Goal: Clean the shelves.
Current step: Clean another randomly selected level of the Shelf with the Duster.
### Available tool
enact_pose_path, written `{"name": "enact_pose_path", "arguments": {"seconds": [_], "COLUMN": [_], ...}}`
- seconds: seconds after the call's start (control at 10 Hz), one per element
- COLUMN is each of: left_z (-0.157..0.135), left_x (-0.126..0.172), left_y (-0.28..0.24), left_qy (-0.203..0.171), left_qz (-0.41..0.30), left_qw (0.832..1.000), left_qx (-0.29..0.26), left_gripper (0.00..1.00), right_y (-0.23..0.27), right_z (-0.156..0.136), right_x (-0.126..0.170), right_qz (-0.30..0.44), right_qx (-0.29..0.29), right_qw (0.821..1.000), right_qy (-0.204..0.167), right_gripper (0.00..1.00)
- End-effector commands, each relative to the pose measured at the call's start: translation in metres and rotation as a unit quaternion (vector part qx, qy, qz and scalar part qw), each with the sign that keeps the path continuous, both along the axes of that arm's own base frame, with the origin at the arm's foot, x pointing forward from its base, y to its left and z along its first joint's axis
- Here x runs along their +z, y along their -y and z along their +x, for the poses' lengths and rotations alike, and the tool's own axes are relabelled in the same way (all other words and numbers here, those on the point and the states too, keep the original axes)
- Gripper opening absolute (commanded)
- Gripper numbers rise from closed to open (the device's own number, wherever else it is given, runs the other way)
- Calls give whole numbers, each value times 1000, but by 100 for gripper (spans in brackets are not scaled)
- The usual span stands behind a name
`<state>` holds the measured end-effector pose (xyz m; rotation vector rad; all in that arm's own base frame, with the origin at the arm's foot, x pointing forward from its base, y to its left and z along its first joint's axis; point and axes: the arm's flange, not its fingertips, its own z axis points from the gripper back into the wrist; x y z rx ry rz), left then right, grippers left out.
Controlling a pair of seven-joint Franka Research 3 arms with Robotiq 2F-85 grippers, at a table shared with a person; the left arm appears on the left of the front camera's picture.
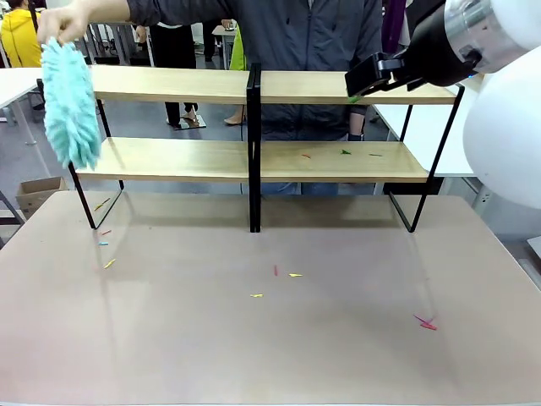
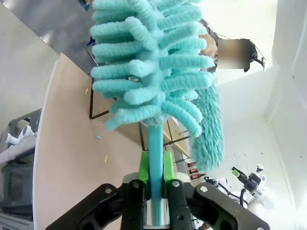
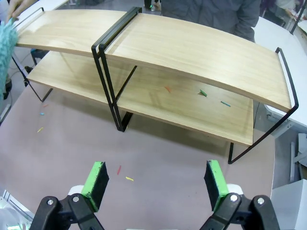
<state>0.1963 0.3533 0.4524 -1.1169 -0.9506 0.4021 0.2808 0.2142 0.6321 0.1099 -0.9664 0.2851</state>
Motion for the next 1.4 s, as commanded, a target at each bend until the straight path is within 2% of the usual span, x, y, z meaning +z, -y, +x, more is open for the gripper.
{"name": "enact_pose_path", "arguments": {"seconds": [0.0, 0.6, 0.7, 0.9, 1.0, 1.1, 1.2, 1.3], "left_z": [-2, -2, 0, -7, -9, -9, -10, -14], "left_x": [0, 0, 0, 26, 40, 50, 48, 37], "left_y": [0, 0, 0, 57, 91, 131, 181, 219], "left_qy": [11, 11, 0, 54, 77, 89, 83, 79], "left_qz": [5, 5, 0, 100, 148, 194, 259, 325], "left_qw": [1000, 1000, 1000, 986, 969, 945, 902, 851], "left_qx": [-6, -6, -1, -119, -182, -248, -335, -406], "left_gripper": [13, 13, 13, 13, 13, 13, 13, 13], "right_y": [0, 0, 0, 0, 0, 0, 0, 0], "right_z": [0, 0, 0, 0, 0, 0, 0, 0], "right_x": [0, 0, 0, 0, 0, 0, 0, 0], "right_qz": [-1, -1, -1, -1, -1, -1, -1, -1], "right_qx": [0, 0, 0, 0, 0, 0, 0, 0], "right_qw": [1000, 1000, 1000, 1000, 1000, 1000, 1000, 1000], "right_qy": [2, 2, 2, 2, 2, 2, 2, 2], "right_gripper": [100, 100, 100, 100, 100, 100, 100, 100]}}
